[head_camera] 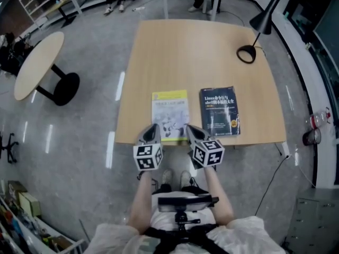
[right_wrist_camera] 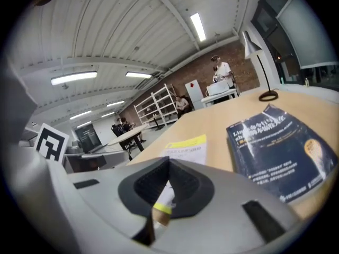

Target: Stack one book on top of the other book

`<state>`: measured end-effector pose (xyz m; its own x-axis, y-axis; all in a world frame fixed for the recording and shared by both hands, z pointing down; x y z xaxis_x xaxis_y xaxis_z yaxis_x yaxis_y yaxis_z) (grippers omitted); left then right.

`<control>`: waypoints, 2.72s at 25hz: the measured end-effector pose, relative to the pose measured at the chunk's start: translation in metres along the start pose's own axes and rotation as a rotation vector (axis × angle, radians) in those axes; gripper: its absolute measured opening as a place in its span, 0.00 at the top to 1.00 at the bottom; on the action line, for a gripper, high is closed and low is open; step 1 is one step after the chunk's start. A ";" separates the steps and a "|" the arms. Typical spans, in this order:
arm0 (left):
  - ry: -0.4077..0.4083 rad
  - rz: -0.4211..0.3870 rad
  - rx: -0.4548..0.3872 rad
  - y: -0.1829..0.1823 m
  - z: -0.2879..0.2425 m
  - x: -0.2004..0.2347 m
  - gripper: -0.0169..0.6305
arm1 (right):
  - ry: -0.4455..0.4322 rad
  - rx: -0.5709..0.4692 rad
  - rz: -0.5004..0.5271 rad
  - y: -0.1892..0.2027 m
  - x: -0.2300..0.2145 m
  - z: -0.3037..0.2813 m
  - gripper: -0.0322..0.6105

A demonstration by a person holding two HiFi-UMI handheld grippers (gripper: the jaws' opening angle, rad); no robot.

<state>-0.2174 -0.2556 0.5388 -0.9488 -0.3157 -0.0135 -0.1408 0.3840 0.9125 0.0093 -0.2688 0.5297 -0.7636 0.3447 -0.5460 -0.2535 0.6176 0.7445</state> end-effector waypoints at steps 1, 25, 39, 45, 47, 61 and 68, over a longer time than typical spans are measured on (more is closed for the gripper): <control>0.010 0.006 0.016 0.005 -0.004 0.001 0.96 | 0.009 0.018 -0.012 0.005 -0.002 -0.004 0.95; 0.115 -0.103 0.434 0.034 -0.088 -0.005 0.96 | 0.196 0.400 0.101 0.022 -0.020 -0.098 0.95; 0.134 -0.066 0.467 0.033 -0.085 0.003 0.96 | 0.189 0.386 0.081 0.024 -0.020 -0.090 0.95; 0.138 -0.066 0.471 0.041 -0.069 -0.004 0.96 | 0.182 0.385 0.073 0.036 -0.015 -0.076 0.95; 0.145 -0.062 0.467 0.043 -0.063 -0.007 0.96 | 0.181 0.383 0.069 0.040 -0.013 -0.070 0.95; 0.186 0.009 0.459 0.061 -0.019 -0.024 0.96 | 0.189 0.356 0.015 0.073 0.001 -0.025 0.95; 0.197 0.023 0.449 0.070 -0.003 -0.035 0.96 | 0.187 0.362 0.024 0.083 0.003 -0.010 0.95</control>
<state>-0.1933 -0.2204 0.6046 -0.8876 -0.4442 0.1217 -0.2695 0.7152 0.6449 -0.0200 -0.2241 0.5939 -0.8699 0.2485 -0.4260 -0.0341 0.8314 0.5547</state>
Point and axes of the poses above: the fingertips, and each gripper's own axes: z backward along the fingers, x to its left, y out of its underside, the point moved 10 cm from there along z, backward along the fingers, and after that the axes turned 12 degrees about -z, right-handed, at the moved point
